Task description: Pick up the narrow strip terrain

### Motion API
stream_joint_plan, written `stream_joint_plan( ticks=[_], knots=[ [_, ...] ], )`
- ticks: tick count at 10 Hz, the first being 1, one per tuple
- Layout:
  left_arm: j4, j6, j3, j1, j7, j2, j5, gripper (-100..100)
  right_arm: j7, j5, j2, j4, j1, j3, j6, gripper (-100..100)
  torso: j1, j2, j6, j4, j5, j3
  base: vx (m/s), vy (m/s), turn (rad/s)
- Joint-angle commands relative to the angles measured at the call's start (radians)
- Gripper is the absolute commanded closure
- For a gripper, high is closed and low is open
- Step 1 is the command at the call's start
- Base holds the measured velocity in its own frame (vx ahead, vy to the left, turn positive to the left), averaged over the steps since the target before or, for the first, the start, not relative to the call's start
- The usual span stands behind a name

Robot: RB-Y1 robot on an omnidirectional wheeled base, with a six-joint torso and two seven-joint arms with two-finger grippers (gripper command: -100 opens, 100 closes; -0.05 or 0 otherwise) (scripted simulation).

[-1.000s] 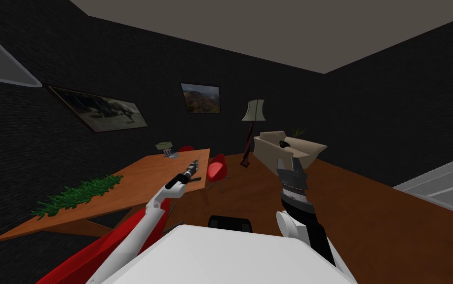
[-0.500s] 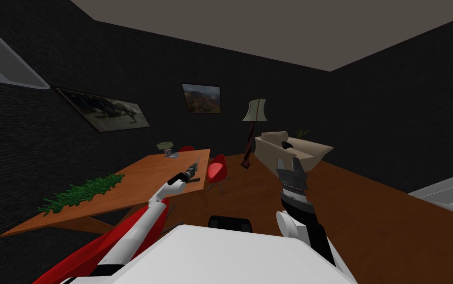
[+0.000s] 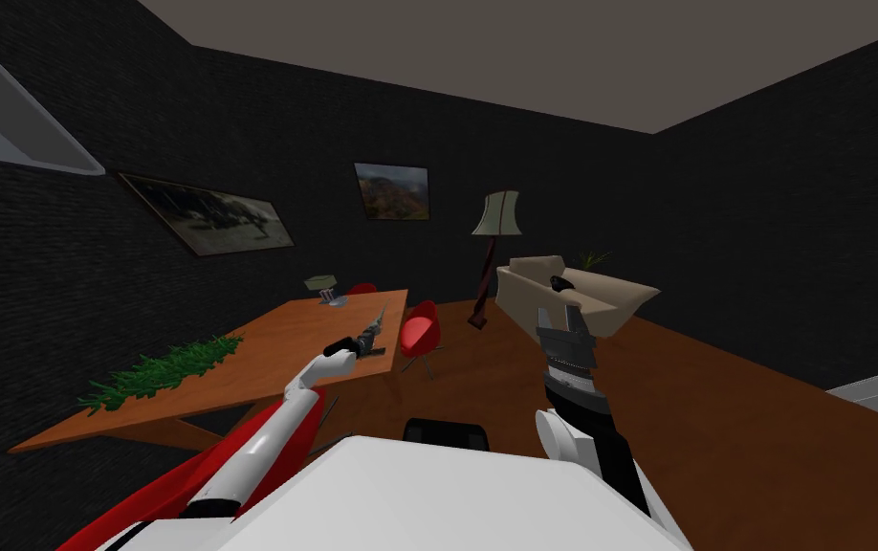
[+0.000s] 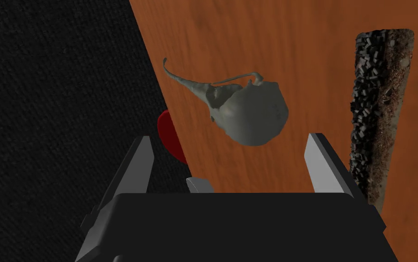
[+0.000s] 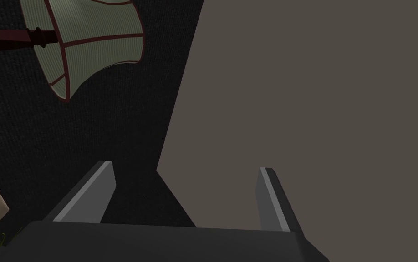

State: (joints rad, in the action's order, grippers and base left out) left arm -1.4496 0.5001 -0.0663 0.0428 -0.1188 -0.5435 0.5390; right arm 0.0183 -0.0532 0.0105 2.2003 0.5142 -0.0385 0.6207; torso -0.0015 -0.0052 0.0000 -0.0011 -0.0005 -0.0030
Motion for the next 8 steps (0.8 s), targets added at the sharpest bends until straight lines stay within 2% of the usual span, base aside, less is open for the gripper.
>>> stream_joint_plan(
  ticks=[1,4,5,6,7,8],
  knots=[
    [0.038,0.044,-0.002,-0.015,-0.005,-0.007,0.007,-100,0.0,0.0,0.0,0.0,0.0,0.0,0.0,0,0.0,0.0,0.0,0.0,0.0,0.0,0.055,-0.019,0.031],
    [0.129,0.128,-0.002,-0.046,-0.026,-0.033,0.042,-100,0.0,0.0,0.0,0.0,0.0,0.0,0.0,0,0.001,-0.001,0.0,0.0,0.0,-0.001,0.085,-0.021,0.043],
    [0.14,0.141,-0.002,-0.046,-0.026,-0.033,0.042,-100,0.0,0.0,0.0,0.0,0.0,0.0,0.0,0,0.001,-0.002,0.0,0.0,0.0,-0.001,0.071,-0.025,0.02],
    [0.187,0.175,-0.003,-0.06,-0.036,-0.046,0.058,-100,0.0,0.0,0.0,0.0,0.0,0.0,0.0,0,0.001,-0.001,0.0,0.0,0.0,-0.001,0.081,-0.016,0.028],
    [0.188,0.187,-0.003,-0.06,-0.036,-0.046,0.058,-100,0.0,0.0,0.0,0.0,0.0,0.0,0.0,0,0.001,-0.001,0.0,0.0,0.0,-0.001,0.075,-0.011,0.022],
    [0.217,0.232,-0.002,-0.073,-0.045,-0.057,0.071,-100,0.0,0.0,0.0,0.0,0.0,0.0,0.0,0,0.001,-0.001,0.0,0.0,0.0,0.0,0.074,-0.011,0.031]
  ],
)
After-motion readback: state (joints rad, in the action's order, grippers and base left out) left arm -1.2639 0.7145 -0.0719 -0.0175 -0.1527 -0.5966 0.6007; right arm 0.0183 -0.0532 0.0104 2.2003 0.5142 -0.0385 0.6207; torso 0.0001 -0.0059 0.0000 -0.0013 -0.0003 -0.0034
